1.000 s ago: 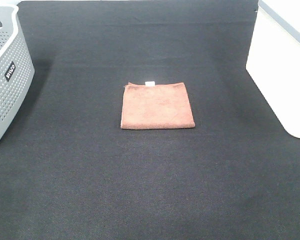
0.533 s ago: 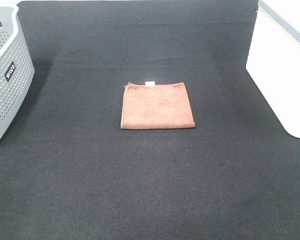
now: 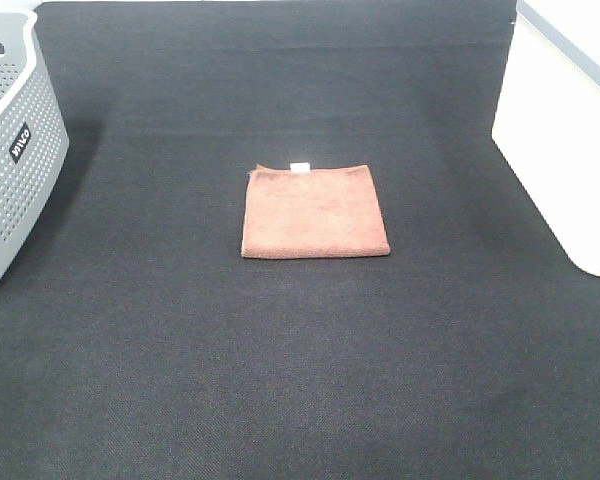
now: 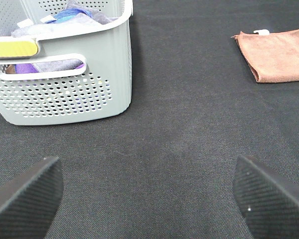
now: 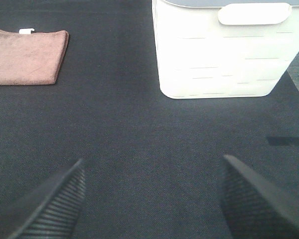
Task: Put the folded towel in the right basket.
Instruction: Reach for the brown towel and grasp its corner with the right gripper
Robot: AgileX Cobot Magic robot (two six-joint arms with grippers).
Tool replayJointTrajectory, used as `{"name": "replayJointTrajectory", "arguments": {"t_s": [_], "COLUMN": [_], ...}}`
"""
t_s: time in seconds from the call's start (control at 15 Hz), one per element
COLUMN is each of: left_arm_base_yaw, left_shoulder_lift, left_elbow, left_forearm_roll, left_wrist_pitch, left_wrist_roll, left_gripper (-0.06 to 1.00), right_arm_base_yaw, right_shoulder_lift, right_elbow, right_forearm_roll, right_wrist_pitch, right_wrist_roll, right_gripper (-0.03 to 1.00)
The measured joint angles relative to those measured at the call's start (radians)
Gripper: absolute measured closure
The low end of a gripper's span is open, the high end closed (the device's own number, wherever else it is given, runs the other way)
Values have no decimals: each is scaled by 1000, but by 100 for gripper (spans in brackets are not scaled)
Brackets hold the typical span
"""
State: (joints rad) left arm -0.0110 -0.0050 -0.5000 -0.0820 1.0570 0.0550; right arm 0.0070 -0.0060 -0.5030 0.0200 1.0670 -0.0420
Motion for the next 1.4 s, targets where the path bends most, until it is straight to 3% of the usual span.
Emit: {"name": "replayJointTrajectory", "arguments": {"t_s": [1.4], "left_arm_base_yaw": [0], "left_shoulder_lift": [0], "left_elbow": [0], "left_forearm_roll": [0], "left_wrist_pitch": [0], "left_wrist_roll": [0], "left_gripper": [7], "right_arm_base_yaw": [0], "right_shoulder_lift": [0], "right_elbow": [0], "right_forearm_roll": [0], "right_wrist_pitch": [0], "right_wrist_roll": [0], "right_gripper": [27]}}
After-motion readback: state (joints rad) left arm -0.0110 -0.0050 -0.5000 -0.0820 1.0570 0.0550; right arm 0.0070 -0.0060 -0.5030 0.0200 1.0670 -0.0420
